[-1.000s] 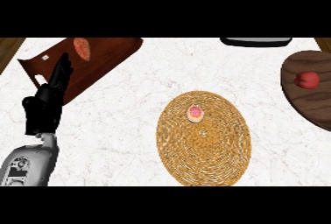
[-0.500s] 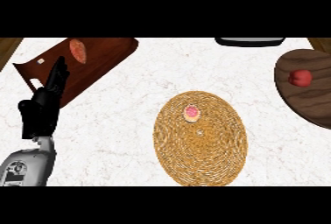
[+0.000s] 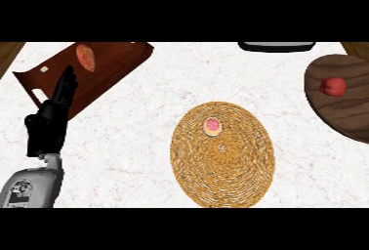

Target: Pick the bell pepper from the placemat and place it in the bowl

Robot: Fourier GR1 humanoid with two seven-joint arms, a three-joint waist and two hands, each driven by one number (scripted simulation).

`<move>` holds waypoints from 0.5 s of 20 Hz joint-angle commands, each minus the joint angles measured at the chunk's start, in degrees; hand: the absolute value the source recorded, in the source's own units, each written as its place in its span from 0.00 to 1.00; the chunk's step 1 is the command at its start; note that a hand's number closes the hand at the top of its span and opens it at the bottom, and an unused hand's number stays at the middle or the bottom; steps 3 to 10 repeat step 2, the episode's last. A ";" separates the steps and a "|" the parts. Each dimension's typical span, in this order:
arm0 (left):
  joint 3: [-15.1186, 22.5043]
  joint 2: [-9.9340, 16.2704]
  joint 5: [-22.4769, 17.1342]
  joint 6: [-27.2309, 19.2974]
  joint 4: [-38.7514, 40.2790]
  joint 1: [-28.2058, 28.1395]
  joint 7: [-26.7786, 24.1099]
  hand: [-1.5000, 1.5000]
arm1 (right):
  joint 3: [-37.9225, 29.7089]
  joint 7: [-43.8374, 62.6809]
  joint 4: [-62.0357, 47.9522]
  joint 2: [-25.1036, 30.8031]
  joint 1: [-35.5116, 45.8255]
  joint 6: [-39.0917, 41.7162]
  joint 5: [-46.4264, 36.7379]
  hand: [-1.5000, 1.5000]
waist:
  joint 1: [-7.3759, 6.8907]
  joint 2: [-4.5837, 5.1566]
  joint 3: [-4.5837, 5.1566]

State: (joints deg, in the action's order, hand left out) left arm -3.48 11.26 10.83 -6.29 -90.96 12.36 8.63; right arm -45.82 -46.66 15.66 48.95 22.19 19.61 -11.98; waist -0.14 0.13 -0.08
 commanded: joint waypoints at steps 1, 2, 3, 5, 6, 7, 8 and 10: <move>0.11 -0.56 0.08 0.40 -1.10 0.78 2.53 0.50 | 1.14 -1.67 1.70 -1.33 -1.61 2.19 2.52 0.00 | -0.05 -0.08 0.02; -1.03 0.79 -0.85 1.80 -2.34 -1.57 1.04 0.50 | 2.02 -0.92 5.06 -1.79 -3.31 2.67 3.06 0.00 | 0.17 -0.21 0.09; -1.03 0.79 -0.85 1.80 -2.34 -1.57 1.04 0.50 | 2.02 -0.92 5.06 -1.79 -3.31 2.67 3.06 0.00 | 0.17 -0.21 0.09; -1.03 0.79 -0.85 1.80 -2.34 -1.57 1.04 0.50 | 2.02 -0.92 5.06 -1.79 -3.31 2.67 3.06 0.00 | 0.17 -0.21 0.09; -1.03 0.79 -0.85 1.80 -2.34 -1.57 1.04 0.50 | 2.02 -0.92 5.06 -1.79 -3.31 2.67 3.06 0.00 | 0.17 -0.21 0.09; -1.03 0.79 -0.85 1.80 -2.34 -1.57 1.04 0.50 | 2.02 -0.92 5.06 -1.79 -3.31 2.67 3.06 0.00 | 0.17 -0.21 0.09; -1.03 0.79 -0.85 1.80 -2.34 -1.57 1.04 0.50 | 2.02 -0.92 5.06 -1.79 -3.31 2.67 3.06 0.00 | 0.17 -0.21 0.09; -1.03 0.79 -0.85 1.80 -2.34 -1.57 1.04 0.50 | 2.02 -0.92 5.06 -1.79 -3.31 2.67 3.06 0.00 | 0.17 -0.21 0.09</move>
